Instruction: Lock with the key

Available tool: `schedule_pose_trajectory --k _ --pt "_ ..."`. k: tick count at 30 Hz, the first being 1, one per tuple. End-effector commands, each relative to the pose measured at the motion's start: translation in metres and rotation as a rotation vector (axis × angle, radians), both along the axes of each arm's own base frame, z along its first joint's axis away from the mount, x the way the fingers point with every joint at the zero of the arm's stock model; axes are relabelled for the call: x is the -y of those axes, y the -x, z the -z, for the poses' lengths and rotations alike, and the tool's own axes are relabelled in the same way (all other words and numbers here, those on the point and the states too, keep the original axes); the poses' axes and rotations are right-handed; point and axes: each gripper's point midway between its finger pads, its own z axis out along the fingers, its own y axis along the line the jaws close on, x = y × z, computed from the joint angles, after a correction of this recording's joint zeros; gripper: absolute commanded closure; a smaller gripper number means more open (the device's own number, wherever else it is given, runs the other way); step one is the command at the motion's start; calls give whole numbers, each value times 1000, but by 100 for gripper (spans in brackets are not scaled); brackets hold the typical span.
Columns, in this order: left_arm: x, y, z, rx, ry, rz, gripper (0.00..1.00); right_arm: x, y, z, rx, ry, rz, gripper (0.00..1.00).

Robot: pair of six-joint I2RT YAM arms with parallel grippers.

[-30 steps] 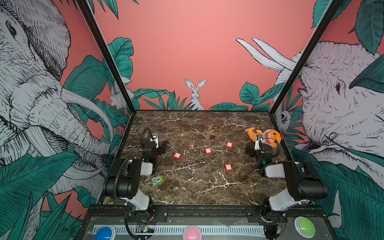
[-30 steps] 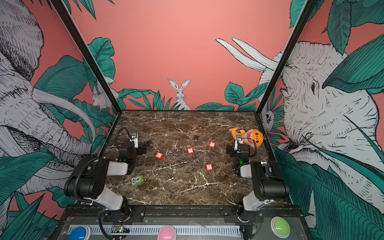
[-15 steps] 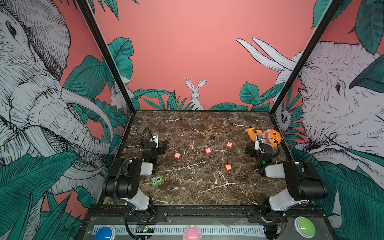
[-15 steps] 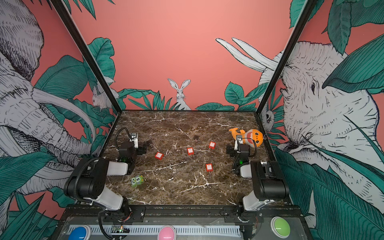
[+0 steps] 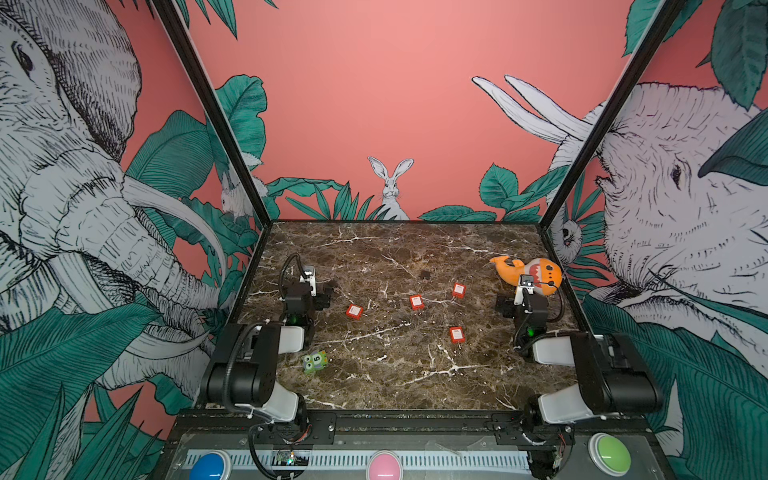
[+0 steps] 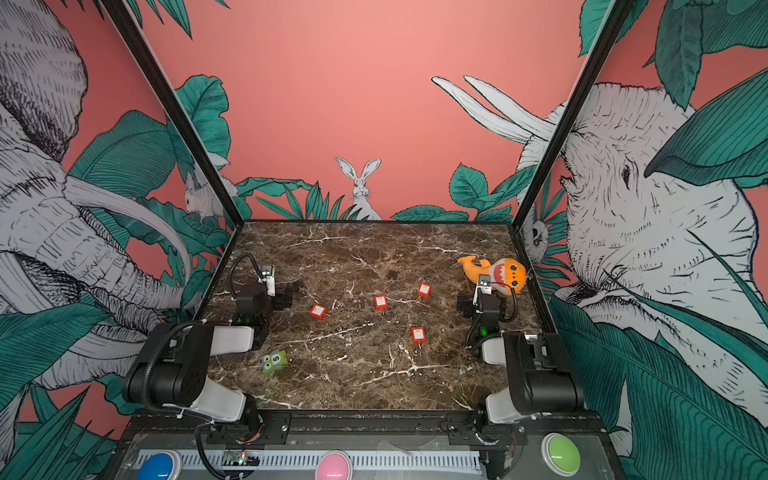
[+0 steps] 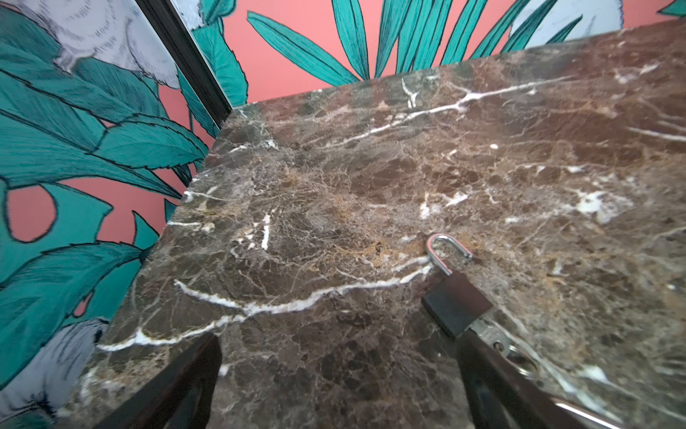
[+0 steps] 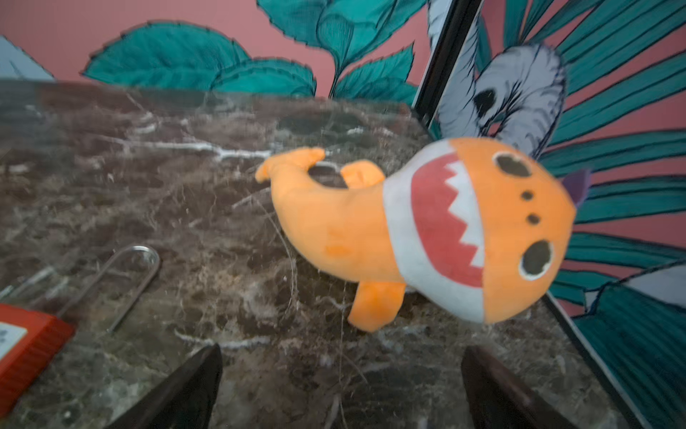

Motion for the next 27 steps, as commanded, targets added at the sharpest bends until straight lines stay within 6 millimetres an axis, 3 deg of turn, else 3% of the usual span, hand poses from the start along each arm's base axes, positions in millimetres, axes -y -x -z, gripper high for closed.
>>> schedule_pose_trajectory --k 1,6,11,16,18,24,27 --pt "-1 -1 -38 2 28 -21 1 2 -6 -40 57 23 44 1" --pt "8 7 -64 -13 88 16 1 -15 -12 -62 0 -65 11 2" --pt "18 14 -90 15 169 49 0 -63 -14 -68 -173 -75 -109 8" --pt "46 13 -109 1 223 154 1 -110 4 -84 -266 -175 -151 12" --pt "59 12 -113 -7 222 192 2 -122 16 -79 -333 -202 -156 15" --pt "101 3 -122 -33 199 320 3 -149 70 -34 -612 -195 -176 33" --pt "118 -4 -126 -38 199 360 3 -163 91 -19 -667 -201 -218 36"
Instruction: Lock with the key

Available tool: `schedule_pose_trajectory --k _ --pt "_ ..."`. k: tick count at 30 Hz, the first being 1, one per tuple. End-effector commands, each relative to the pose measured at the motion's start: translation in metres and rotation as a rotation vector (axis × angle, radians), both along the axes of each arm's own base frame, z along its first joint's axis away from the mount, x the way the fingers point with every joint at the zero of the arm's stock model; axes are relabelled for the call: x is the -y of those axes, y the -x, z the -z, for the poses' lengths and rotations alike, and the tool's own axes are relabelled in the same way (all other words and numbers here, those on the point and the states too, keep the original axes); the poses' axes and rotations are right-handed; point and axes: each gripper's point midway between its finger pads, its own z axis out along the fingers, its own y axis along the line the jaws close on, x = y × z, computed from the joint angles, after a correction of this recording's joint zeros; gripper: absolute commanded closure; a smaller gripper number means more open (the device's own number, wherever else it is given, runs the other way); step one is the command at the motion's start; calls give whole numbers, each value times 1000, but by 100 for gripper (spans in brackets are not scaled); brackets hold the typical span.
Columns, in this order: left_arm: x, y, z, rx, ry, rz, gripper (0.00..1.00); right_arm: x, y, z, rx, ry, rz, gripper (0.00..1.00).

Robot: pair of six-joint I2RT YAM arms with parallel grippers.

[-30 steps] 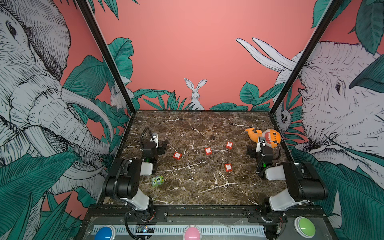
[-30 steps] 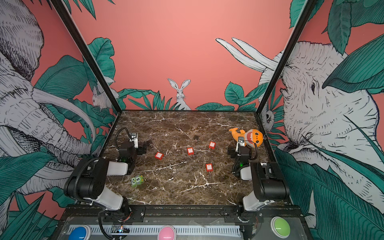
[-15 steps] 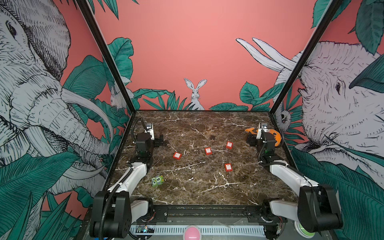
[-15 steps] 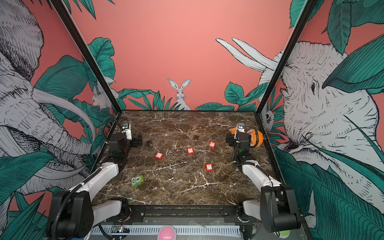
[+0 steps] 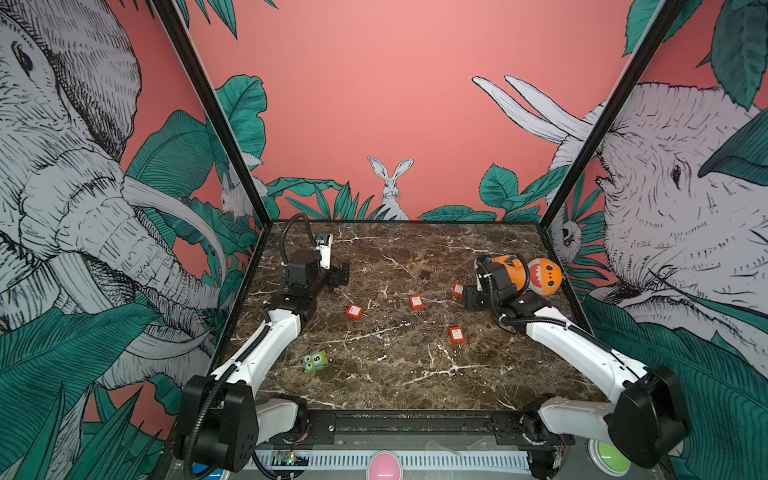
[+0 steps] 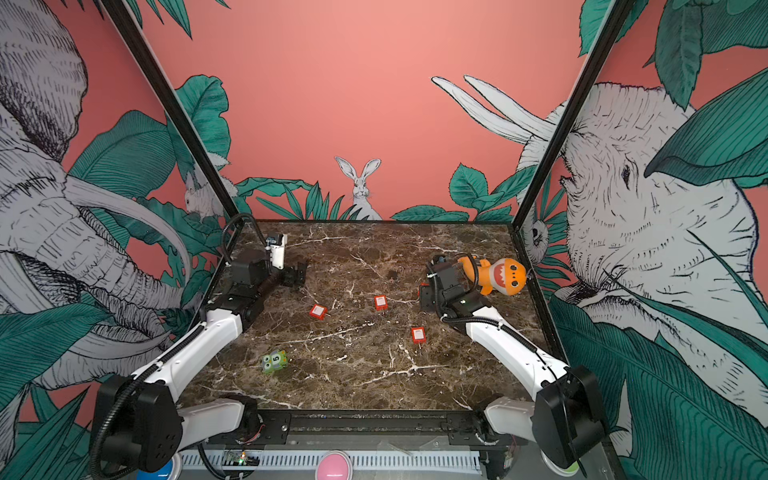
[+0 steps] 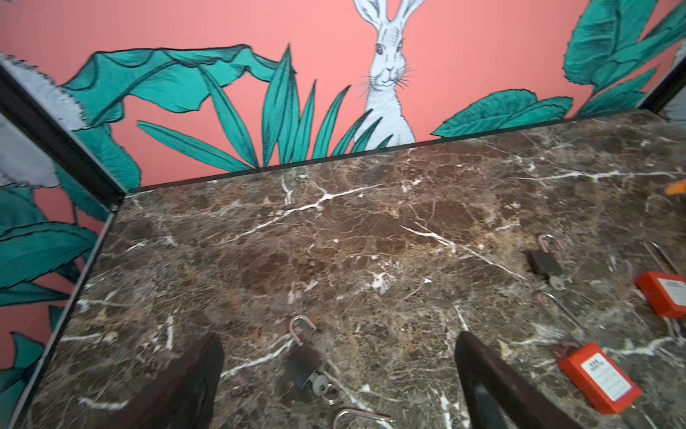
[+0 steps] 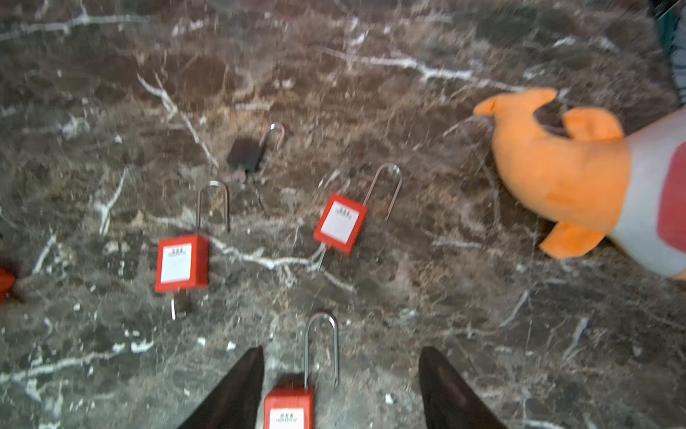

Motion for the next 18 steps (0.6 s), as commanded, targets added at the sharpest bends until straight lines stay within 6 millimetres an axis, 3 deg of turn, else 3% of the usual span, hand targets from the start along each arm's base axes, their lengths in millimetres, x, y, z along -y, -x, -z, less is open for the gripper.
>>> schedule_pose_trajectory --k 1,9,18 --pt "21 -4 -8 -9 10 69 3 -3 40 31 -165 3 9 37" --pt "57 -11 -3 -27 -47 164 3 -18 59 66 -302 13 -17 34" --pt "62 -1 9 -56 -36 167 4 -28 61 95 -385 39 -31 38"
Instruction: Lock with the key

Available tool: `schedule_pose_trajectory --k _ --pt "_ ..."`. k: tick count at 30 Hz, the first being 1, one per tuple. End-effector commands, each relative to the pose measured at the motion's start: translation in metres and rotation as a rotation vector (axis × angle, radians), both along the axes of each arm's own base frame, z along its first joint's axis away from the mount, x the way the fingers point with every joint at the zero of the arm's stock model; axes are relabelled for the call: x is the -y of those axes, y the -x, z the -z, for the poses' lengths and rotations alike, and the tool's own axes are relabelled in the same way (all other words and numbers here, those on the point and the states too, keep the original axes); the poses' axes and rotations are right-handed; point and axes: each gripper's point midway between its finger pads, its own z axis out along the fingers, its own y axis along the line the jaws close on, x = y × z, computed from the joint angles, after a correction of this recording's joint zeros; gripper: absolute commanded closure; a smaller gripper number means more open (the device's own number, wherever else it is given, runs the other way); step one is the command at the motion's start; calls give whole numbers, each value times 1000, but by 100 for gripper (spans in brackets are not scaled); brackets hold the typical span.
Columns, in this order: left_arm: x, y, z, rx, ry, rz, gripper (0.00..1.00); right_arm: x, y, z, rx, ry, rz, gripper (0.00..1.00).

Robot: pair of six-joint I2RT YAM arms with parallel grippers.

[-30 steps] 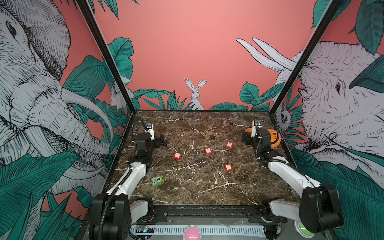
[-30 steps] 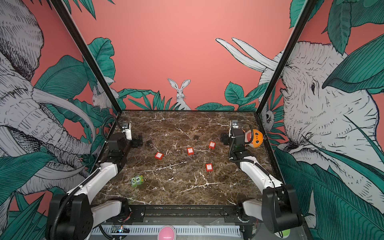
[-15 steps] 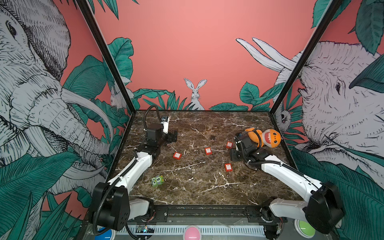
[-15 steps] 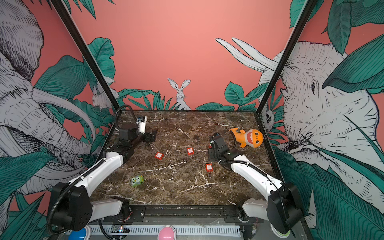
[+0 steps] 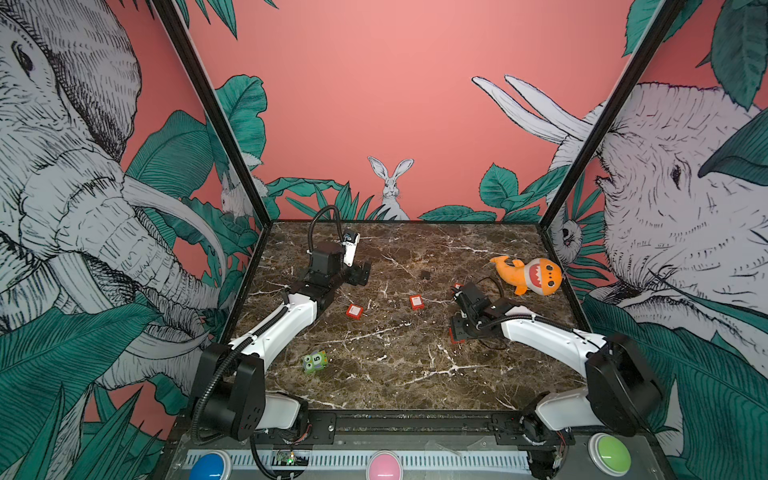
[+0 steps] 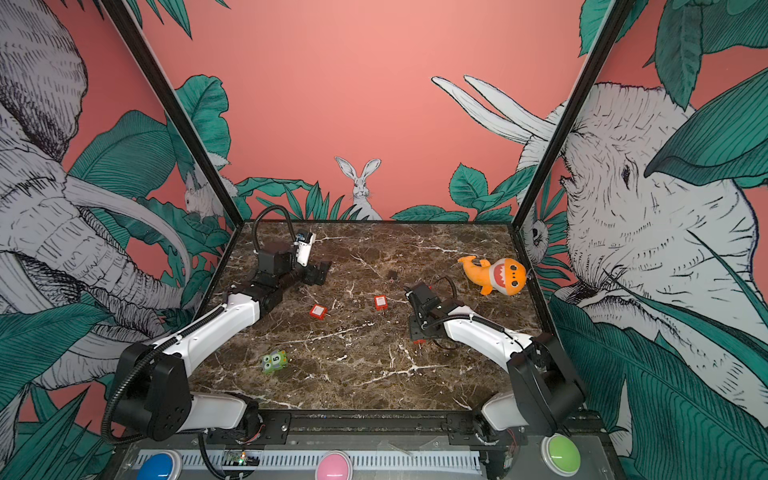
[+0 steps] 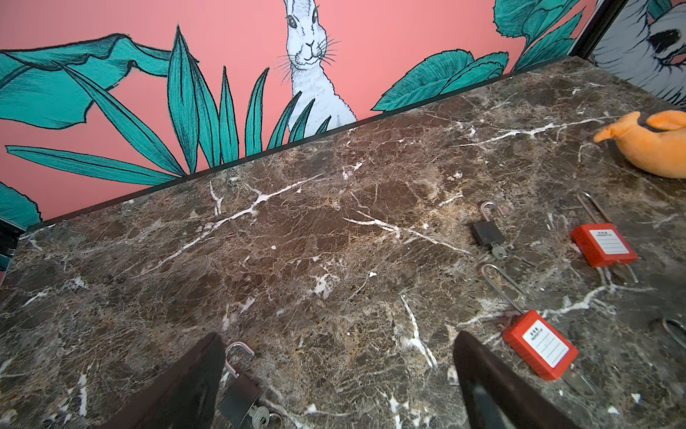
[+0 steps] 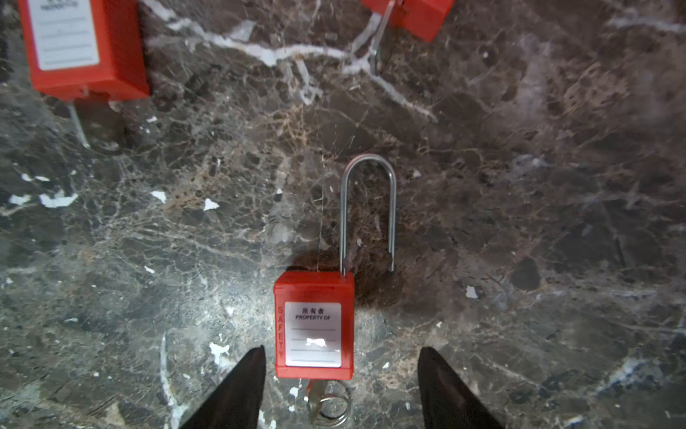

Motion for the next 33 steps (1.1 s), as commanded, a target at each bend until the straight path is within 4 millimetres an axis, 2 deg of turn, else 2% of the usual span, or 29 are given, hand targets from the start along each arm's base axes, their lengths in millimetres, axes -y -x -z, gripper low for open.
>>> schedule_pose_trajectory --k 1,18,28,30,33 --pt "1 6 -5 3 11 0 4 -7 3 7 -27 -9 10 38" --pt "6 7 0 -31 -4 20 6 -4 6 35 -92 69 12 46" --pt "7 6 -2 -26 -5 26 6 -9 -1 32 -69 66 -20 53" --pt "8 6 -1 -28 -5 26 7 -8 -1 38 -82 87 -34 56" --pt "10 5 -1 -30 -3 31 8 -9 -3 35 -76 99 -57 60"
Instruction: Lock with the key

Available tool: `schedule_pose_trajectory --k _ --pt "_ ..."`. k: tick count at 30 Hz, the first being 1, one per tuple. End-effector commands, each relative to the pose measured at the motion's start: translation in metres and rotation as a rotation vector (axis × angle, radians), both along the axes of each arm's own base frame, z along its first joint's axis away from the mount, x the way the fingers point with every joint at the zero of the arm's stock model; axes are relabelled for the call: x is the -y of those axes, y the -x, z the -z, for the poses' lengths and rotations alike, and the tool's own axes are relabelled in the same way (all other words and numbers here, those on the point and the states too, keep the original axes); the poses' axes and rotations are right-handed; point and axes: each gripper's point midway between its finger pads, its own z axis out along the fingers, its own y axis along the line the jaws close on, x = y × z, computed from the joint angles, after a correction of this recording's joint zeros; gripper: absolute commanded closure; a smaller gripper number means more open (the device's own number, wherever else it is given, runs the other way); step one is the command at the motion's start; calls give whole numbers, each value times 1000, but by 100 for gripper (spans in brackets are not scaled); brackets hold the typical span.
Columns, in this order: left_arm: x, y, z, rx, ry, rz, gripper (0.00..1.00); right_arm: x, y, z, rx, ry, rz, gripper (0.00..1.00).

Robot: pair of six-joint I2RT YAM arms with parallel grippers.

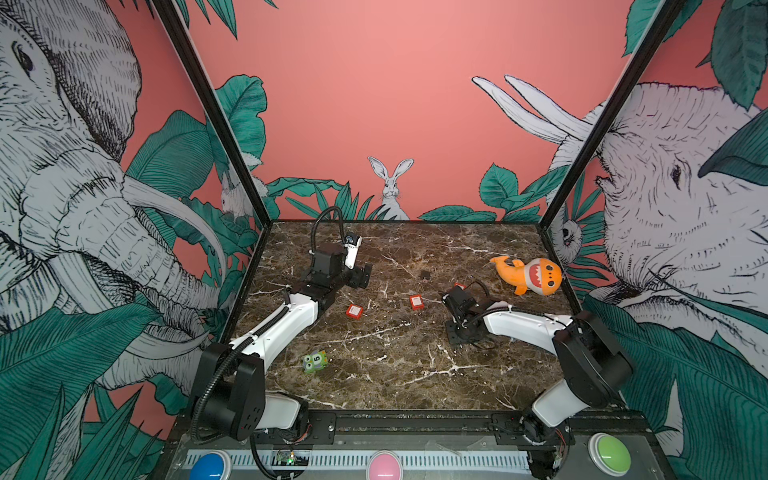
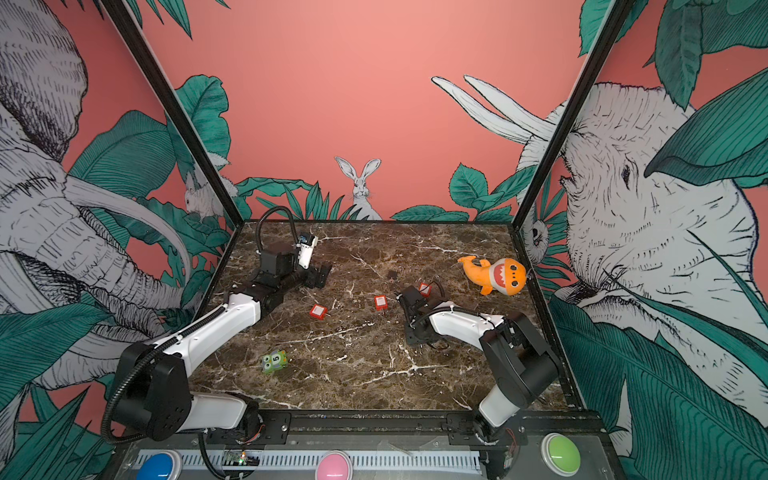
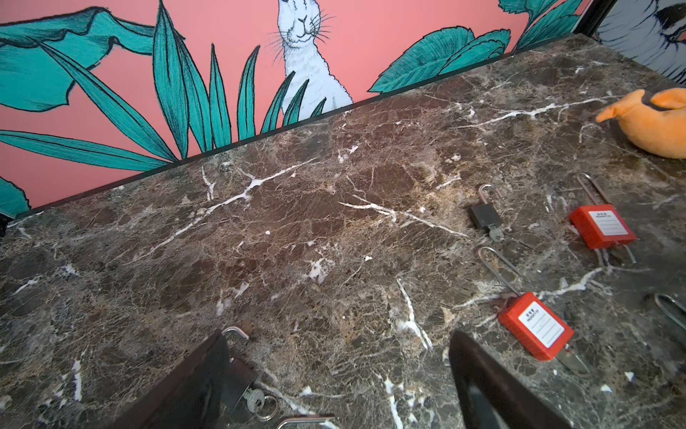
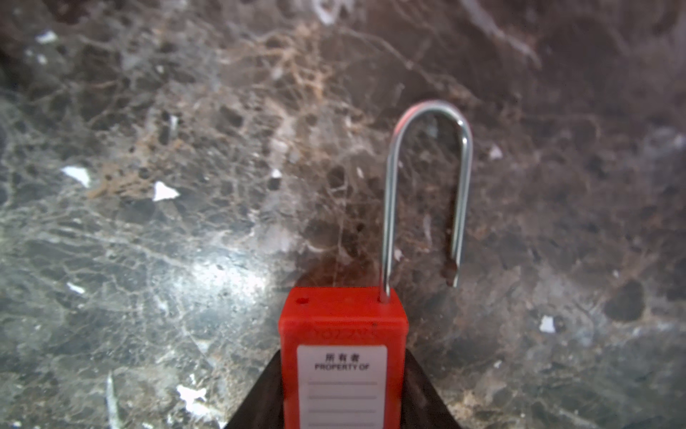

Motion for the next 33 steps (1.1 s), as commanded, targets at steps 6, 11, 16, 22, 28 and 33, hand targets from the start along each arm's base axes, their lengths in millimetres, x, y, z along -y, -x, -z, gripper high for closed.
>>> schedule_pose_trajectory --k 6,11,16,22,28,33 --pt "11 -3 -11 8 25 42 9 -1 -12 -21 71 46 -80 69" --pt "34 2 -18 42 73 178 11 -8 -27 -66 197 39 -229 73" --pt "71 17 -31 160 105 448 24 -18 -36 -125 384 36 -470 72" --pt "103 54 -44 253 185 755 31 -52 -7 -167 571 -131 -835 74" --pt "120 98 -34 294 131 1000 42 -58 13 -185 691 -130 -1067 73" --pt "130 125 -36 364 62 1098 42 -63 22 -186 668 -141 -1175 73"
